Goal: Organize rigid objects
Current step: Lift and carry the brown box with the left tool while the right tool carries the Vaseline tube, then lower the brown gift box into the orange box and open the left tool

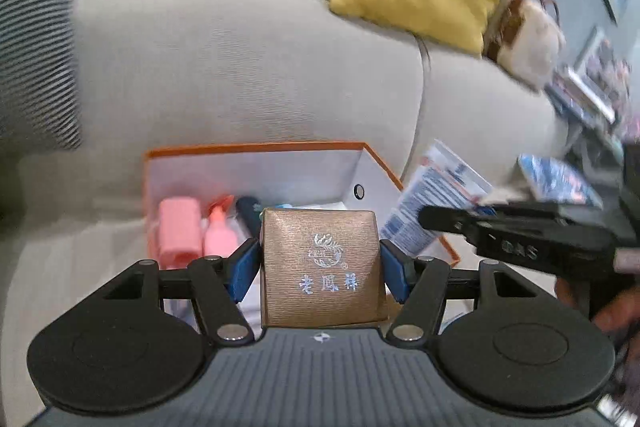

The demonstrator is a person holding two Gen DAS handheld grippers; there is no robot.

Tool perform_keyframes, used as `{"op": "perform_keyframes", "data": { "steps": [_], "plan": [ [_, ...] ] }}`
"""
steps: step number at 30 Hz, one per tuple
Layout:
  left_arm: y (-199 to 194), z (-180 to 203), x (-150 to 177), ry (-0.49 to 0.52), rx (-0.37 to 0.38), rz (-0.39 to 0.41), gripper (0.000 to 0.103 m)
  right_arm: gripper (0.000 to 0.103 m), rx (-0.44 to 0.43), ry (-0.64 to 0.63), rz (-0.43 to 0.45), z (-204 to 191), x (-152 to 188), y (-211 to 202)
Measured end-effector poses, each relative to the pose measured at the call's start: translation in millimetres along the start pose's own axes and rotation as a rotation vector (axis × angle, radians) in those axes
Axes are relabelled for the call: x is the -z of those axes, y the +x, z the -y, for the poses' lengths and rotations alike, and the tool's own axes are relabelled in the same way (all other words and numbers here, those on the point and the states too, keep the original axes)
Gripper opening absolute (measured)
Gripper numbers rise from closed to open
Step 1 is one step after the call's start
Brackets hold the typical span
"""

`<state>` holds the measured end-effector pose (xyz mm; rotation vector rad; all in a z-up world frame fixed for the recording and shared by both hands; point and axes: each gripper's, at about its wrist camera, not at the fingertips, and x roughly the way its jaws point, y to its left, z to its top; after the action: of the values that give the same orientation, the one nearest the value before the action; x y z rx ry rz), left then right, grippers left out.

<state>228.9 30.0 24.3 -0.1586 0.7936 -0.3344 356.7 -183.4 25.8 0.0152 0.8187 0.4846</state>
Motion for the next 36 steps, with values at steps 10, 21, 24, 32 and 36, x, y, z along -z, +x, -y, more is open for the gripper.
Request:
{"op": "perform_keyframes", "data": {
  "steps": [10,21,24,32,36],
  "plan": [
    [104,-5,-29,0.134,-0.023,-0.138,0.073,0.018,-0.007,-0.194,-0.141,26,-32,121],
    [156,-19,-28,0.127,-0.044,-0.21,0.073,0.019,-0.032,-0.33,-0.258,25,-46,197],
    [159,-19,-25,0.122,-0.04,-0.216,0.073,0.02,-0.036,-0.347,-0.268,24,-45,198],
    [161,-11,-19,0.089,-0.02,-0.219,0.073,0.032,-0.018,-0.279,-0.204,32,-54,161],
    [165,0,-15,0.02,0.014,-0.24,0.073,0.043,0.063,-0.228,-0.054,43,-57,114]
  ]
}}
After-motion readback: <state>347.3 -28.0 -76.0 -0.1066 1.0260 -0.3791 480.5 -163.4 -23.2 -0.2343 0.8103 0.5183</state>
